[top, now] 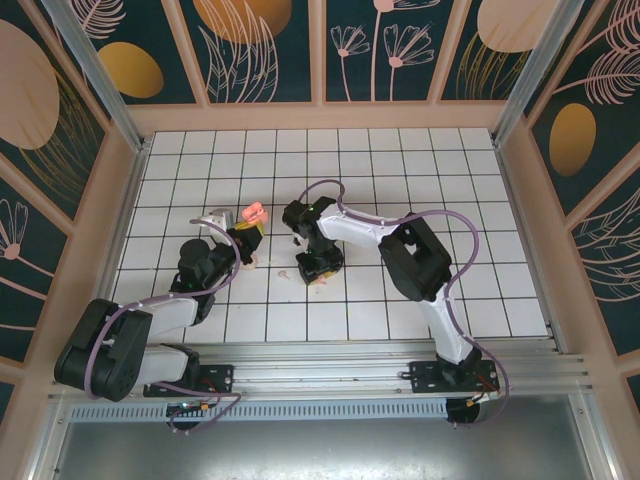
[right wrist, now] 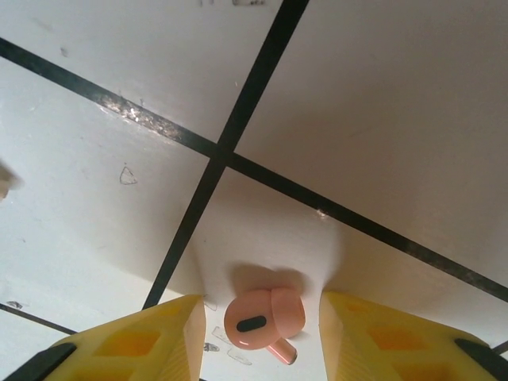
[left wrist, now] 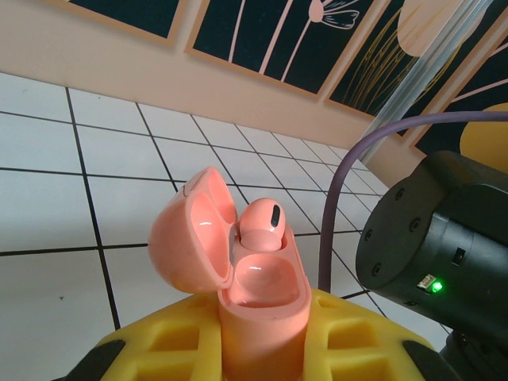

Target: Insert the wireless bluetooth earbuds into the charging case

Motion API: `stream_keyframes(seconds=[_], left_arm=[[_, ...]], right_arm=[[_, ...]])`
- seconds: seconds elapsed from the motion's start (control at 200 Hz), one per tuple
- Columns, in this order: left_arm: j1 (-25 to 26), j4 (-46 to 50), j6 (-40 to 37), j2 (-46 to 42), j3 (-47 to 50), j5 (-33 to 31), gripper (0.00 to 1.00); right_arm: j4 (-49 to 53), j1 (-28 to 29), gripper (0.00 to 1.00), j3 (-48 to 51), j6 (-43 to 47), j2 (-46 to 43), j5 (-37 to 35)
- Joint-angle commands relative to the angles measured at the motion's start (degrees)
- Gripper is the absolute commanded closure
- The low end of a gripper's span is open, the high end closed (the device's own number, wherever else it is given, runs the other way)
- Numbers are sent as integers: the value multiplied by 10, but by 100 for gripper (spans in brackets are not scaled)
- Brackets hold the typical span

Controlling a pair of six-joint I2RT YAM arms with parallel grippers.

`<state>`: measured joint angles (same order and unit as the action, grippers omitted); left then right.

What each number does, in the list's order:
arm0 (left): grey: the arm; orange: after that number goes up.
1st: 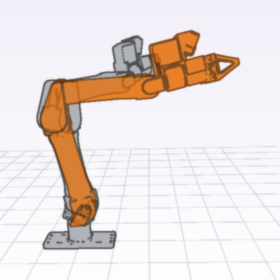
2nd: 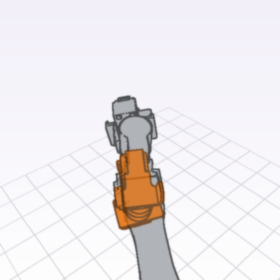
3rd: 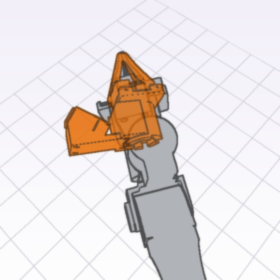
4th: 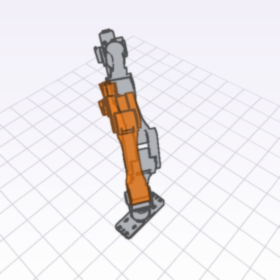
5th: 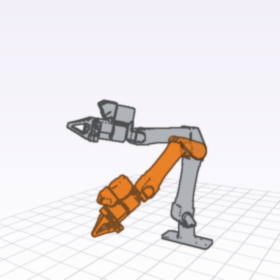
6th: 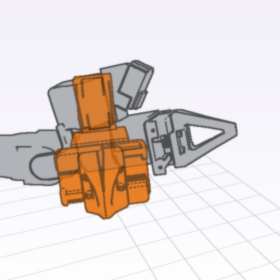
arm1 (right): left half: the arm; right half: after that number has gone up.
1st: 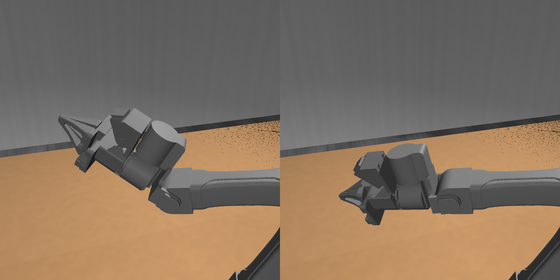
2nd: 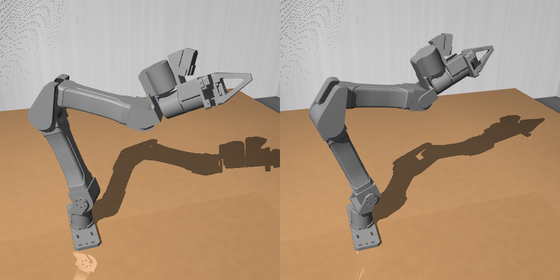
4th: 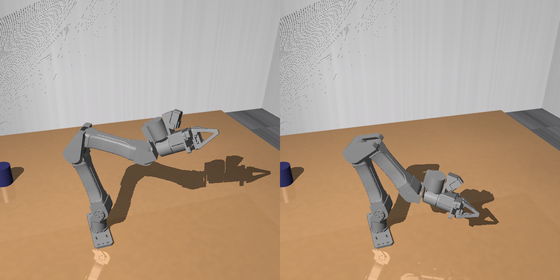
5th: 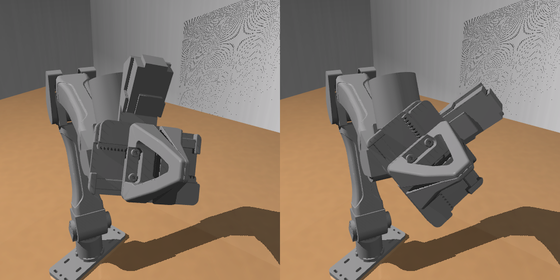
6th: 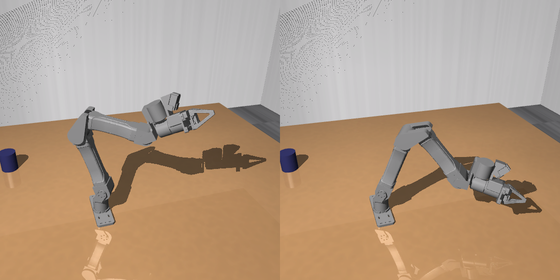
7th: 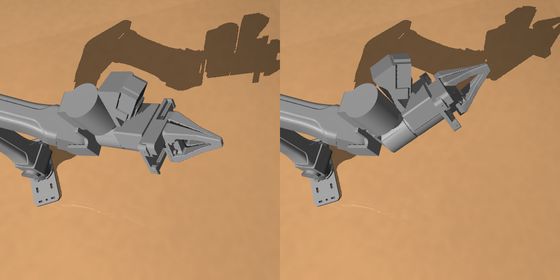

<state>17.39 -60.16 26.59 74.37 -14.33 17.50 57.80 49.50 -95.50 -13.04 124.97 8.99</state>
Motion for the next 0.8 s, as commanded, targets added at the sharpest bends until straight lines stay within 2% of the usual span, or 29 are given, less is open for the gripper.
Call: stream_keyframes(seconds=[0.0, 0.49, 0.651, 0.796], left_arm=[[-3, -9, -13, -6, -9, 1, 99], [-3, -1, -20, -8, -11, 6, 99], [-3, 3, -30, -5, -16, 17, 100], [-2, -8, -41, 3, -24, 45, 100]], right_arm=[[-18, 3, 59, 11, -15, 5, 2], [-48, -1, 72, 26, -37, -16, -20], [-85, -6, 75, 52, -63, -57, -30], [-158, -19, 75, 99, -110, -126, -39]])
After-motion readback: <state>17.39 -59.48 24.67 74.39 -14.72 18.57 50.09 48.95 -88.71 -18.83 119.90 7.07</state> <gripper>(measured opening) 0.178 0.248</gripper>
